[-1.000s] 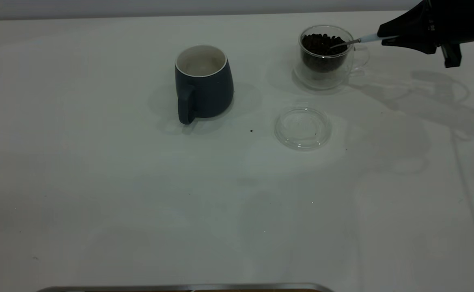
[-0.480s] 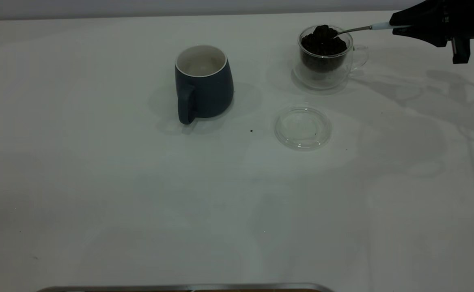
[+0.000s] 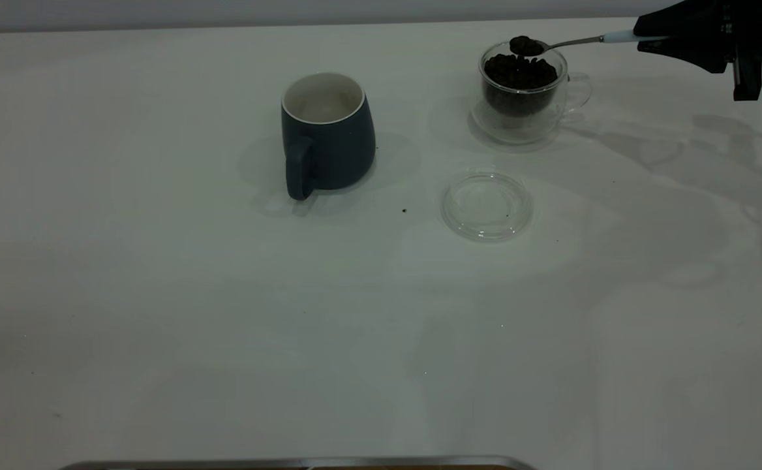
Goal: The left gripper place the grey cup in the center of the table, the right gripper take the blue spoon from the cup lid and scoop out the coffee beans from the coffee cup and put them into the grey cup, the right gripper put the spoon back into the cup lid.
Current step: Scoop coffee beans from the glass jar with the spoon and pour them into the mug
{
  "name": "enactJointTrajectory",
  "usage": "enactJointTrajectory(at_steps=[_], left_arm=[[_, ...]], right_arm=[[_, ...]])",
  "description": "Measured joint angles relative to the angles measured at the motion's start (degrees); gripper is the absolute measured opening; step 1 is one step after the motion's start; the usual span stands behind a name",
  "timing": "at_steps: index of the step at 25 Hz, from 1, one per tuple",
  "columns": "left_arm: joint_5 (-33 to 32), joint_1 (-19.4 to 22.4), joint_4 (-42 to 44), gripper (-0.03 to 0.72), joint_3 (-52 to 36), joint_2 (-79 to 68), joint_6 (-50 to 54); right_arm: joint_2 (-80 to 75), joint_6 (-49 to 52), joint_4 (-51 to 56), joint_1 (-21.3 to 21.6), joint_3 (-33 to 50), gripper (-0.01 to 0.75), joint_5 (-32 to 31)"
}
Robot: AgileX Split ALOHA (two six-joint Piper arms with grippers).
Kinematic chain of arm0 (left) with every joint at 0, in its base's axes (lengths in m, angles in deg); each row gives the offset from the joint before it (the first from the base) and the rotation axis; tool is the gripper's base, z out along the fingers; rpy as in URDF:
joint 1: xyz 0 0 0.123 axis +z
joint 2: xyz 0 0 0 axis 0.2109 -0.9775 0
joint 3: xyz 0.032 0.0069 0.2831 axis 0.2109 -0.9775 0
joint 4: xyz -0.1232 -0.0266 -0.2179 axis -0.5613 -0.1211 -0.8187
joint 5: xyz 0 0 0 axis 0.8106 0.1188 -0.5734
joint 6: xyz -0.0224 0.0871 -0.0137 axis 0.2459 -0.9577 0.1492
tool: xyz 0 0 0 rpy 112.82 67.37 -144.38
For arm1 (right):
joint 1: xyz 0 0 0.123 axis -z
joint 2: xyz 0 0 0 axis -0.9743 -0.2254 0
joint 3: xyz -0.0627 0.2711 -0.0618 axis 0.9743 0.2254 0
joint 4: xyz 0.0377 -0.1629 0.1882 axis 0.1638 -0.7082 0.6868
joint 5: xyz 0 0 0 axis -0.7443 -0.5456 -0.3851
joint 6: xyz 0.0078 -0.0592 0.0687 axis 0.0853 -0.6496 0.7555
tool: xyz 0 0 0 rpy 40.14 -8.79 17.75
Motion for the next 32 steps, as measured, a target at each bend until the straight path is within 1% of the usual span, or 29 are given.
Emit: enactJointTrajectory(at_steps=[5,12,16,21,32], left_arm=[[0.00,0.00,0.00,0.588,0.00,0.00,0.05],[0.00,0.00,0.00,0.588,0.00,0.00,0.21],[0.00,0.00,0.00,0.588,0.00,0.00,0.17],[0.00,0.00,0.00,0.588,0.00,0.00,0.17],[0.00,0.00,0.00,0.588,0.00,0.00,0.17]], right_arm=[[0.00,0.00,-0.57,0.05,0.00,0.108,-0.78],[0.00,0.00,1.36,0.03,0.00,0.108,-5.19],[0.00,0.80,2.37,-1.11,0.00,0.108,-6.28],[0.00,1.71,4.04,-4.76,0.00,0.108,-6.34],[0.00,2.29,6.12,-15.28,0.00,0.108,-6.39]])
